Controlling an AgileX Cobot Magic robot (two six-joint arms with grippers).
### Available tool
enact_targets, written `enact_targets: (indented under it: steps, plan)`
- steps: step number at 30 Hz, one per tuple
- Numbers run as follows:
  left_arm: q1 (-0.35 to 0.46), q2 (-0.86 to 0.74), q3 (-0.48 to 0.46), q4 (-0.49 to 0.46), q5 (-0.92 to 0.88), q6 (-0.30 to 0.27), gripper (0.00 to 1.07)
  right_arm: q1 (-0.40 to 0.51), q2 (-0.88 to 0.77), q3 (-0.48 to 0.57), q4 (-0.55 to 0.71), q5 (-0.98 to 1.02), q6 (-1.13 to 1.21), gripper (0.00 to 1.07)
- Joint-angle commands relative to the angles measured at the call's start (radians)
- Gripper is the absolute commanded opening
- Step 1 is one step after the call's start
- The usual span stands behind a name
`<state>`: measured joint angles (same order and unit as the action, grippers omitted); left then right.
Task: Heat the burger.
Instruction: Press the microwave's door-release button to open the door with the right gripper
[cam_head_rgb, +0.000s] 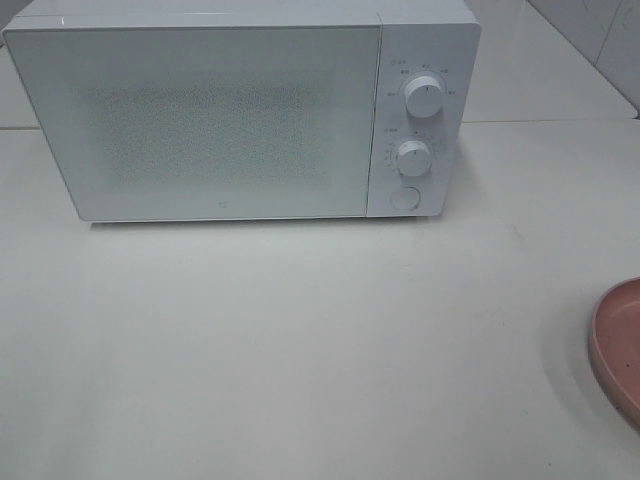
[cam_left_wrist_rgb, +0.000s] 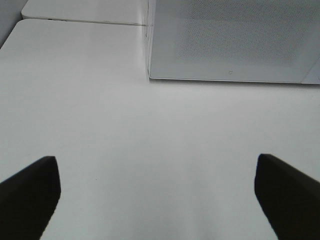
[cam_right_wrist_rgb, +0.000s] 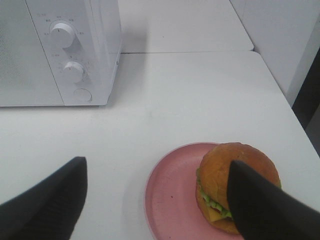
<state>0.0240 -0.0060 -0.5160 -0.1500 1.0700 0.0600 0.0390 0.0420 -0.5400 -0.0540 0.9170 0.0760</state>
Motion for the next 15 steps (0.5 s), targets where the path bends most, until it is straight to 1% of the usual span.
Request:
enact_targets:
  steps: [1,15]
  plan:
    - [0.001,-0.017,0.000,-0.003,0.002,-0.006,0.98,0.000,0.033,-0.007,0.002,-0.047,-0.013,0.73]
    - [0.001,-0.017,0.000,-0.003,0.002,-0.006,0.98,0.000,0.268,-0.007,0.003,-0.293,-0.012,0.73]
